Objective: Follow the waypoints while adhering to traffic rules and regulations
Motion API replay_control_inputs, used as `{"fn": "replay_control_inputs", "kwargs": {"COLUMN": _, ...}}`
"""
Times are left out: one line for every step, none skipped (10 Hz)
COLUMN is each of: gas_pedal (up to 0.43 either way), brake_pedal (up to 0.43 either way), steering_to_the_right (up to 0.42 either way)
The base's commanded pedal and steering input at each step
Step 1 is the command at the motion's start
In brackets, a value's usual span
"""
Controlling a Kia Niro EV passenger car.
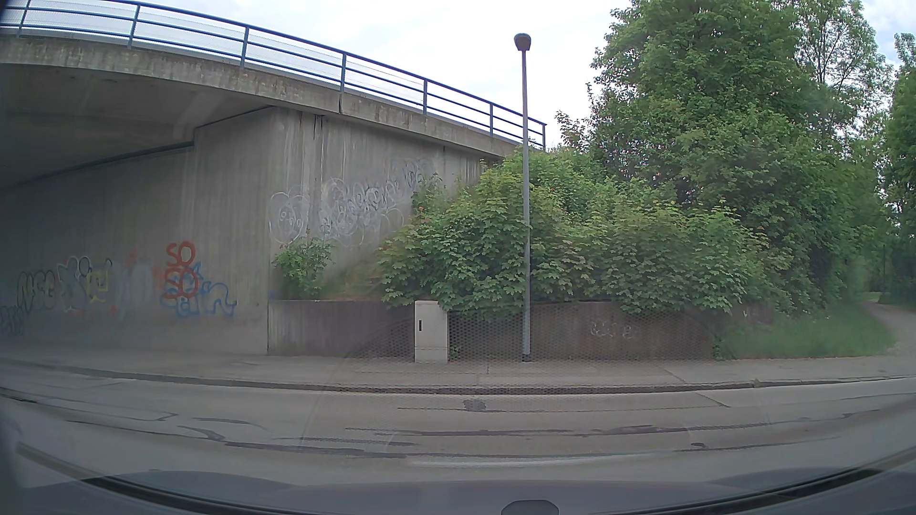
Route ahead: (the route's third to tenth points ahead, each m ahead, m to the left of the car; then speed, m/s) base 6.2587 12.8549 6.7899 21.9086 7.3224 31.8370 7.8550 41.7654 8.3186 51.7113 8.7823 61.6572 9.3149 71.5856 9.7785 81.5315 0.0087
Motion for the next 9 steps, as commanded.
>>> {"fn": "replay_control_inputs", "kwargs": {"gas_pedal": 0.000, "brake_pedal": 0.256, "steering_to_the_right": -0.114}}
{"fn": "replay_control_inputs", "kwargs": {"gas_pedal": 0.000, "brake_pedal": 0.256, "steering_to_the_right": -0.114}}
{"fn": "replay_control_inputs", "kwargs": {"gas_pedal": 0.000, "brake_pedal": 0.256, "steering_to_the_right": -0.114}}
{"fn": "replay_control_inputs", "kwargs": {"gas_pedal": 0.000, "brake_pedal": 0.256, "steering_to_the_right": -0.114}}
{"fn": "replay_control_inputs", "kwargs": {"gas_pedal": 0.000, "brake_pedal": 0.250, "steering_to_the_right": -0.114}}
{"fn": "replay_control_inputs", "kwargs": {"gas_pedal": 0.000, "brake_pedal": 0.256, "steering_to_the_right": -0.114}}
{"fn": "replay_control_inputs", "kwargs": {"gas_pedal": 0.000, "brake_pedal": 0.250, "steering_to_the_right": -0.114}}
{"fn": "replay_control_inputs", "kwargs": {"gas_pedal": 0.000, "brake_pedal": 0.250, "steering_to_the_right": -0.114}}
{"fn": "replay_control_inputs", "kwargs": {"gas_pedal": 0.000, "brake_pedal": 0.250, "steering_to_the_right": -0.114}}
